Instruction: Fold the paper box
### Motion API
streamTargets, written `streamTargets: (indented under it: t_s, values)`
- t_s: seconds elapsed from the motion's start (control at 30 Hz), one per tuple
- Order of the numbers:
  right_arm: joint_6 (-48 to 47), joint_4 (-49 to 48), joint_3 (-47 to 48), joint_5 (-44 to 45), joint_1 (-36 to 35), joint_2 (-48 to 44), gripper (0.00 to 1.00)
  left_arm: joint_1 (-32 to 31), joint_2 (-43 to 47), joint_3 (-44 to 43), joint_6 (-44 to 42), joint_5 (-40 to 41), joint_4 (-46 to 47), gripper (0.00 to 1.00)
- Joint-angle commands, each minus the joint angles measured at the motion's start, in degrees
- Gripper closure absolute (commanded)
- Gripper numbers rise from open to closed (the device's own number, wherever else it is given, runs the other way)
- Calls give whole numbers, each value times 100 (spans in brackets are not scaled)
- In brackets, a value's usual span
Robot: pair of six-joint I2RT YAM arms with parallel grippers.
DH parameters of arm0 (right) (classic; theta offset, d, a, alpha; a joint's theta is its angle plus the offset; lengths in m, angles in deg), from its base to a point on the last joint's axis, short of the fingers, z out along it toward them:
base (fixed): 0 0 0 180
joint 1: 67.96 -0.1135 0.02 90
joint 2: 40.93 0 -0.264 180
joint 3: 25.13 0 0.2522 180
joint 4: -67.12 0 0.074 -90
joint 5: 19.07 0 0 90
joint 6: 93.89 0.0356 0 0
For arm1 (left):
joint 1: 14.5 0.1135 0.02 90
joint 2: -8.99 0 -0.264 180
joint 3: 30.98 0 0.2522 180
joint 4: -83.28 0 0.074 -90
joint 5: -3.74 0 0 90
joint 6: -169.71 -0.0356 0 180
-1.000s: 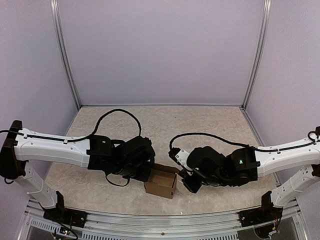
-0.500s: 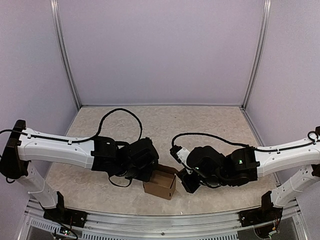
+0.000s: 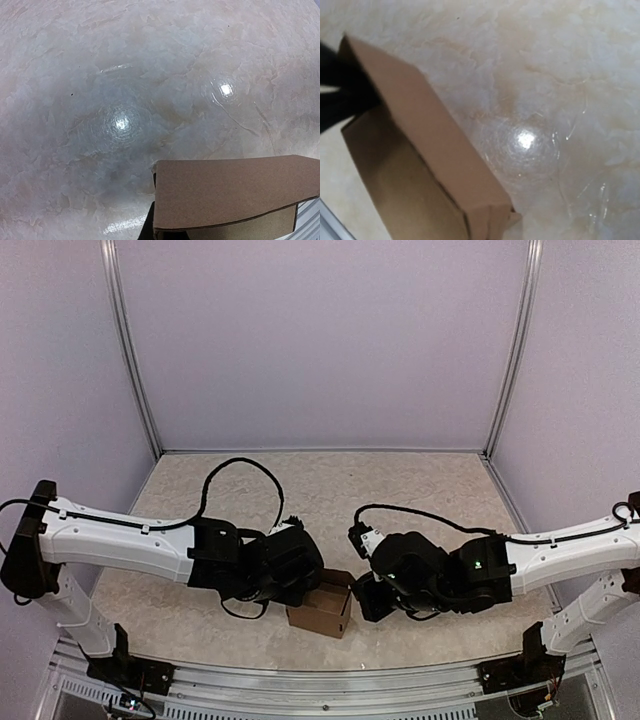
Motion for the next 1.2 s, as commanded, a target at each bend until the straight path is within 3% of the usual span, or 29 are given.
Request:
streamTargets:
  t_s: [0.0,0.43,1.17]
  values:
    - [635,-613,233,-20,-44,157,100,-219,-123,-32,119,-214,303,100]
    - [1776,-1146,126,316,-43,285,100,-419,-20,-4,324,31,306,100]
    - [1914,-918,-215,953,-357,520,100,-539,-70,-91,399,107,271,100]
